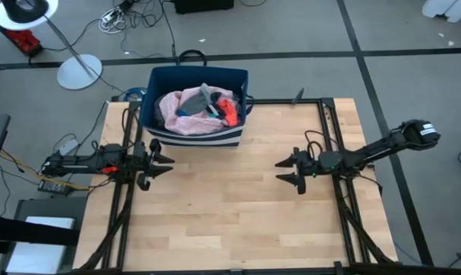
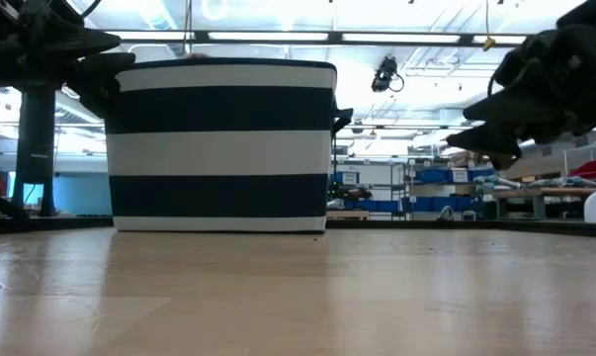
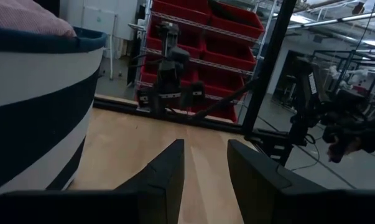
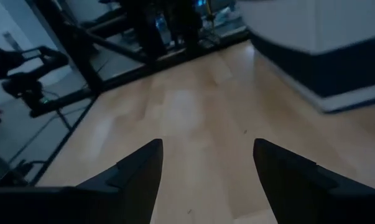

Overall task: Sort clothes
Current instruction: Return to Home Position

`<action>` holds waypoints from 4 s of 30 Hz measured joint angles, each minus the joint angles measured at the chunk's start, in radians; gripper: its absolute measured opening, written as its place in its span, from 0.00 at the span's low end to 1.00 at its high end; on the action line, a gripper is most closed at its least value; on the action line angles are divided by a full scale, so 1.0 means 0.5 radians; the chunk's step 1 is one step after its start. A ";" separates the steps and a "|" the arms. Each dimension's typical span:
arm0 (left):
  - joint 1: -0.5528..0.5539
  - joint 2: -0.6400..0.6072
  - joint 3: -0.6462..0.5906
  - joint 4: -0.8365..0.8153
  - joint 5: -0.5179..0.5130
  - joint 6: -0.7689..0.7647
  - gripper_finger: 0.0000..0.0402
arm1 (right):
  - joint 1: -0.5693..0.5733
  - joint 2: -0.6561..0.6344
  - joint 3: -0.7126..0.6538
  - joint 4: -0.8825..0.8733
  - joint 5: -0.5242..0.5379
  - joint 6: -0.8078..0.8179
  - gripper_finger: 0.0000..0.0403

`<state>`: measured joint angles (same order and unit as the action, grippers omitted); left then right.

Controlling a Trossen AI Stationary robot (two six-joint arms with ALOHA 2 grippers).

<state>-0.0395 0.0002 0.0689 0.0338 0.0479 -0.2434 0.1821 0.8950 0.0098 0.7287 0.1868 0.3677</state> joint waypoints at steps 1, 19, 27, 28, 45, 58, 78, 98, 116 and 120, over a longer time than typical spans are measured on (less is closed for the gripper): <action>0.000 0.000 0.000 0.003 0.000 0.000 0.32 | -0.019 -0.015 0.000 0.004 0.000 -0.030 0.63; 0.000 -0.001 0.000 0.040 -0.009 0.011 0.32 | -0.263 -1.008 -0.002 -1.002 -0.414 -0.132 0.63; 0.000 -0.001 0.000 0.039 -0.021 0.014 0.32 | -0.263 -1.485 0.000 -1.434 -0.419 -0.111 0.63; 0.000 -0.001 0.000 0.039 -0.022 0.014 0.32 | -0.263 -1.523 0.006 -1.454 -0.417 -0.141 0.63; 0.000 -0.001 -0.001 -0.092 -0.027 0.113 0.32 | -0.265 -1.679 0.199 -2.118 -0.525 -0.175 0.63; 0.000 0.000 -0.002 -0.390 -0.027 0.225 0.32 | -0.265 -1.677 0.201 -2.129 -0.567 -0.164 0.62; 0.000 0.000 0.001 -0.411 -0.058 0.692 0.32 | -0.265 -1.669 0.210 -2.200 -0.570 -0.261 0.63; 0.000 -0.001 -0.004 -0.225 -0.078 0.740 0.32 | -0.266 -1.668 0.193 -2.029 -0.501 -0.639 0.63; 0.000 0.000 -0.004 -0.160 -0.079 0.740 0.32 | -0.266 -1.668 0.197 -1.764 -0.502 -0.638 0.63; 0.000 -0.001 -0.004 -0.160 -0.079 0.740 0.32 | -0.266 -1.668 0.200 -1.763 -0.503 -0.638 0.63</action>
<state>-0.0395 -0.0002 0.0669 -0.0463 0.0084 0.1265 0.0490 0.0608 0.1097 -0.1526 -0.0647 0.0486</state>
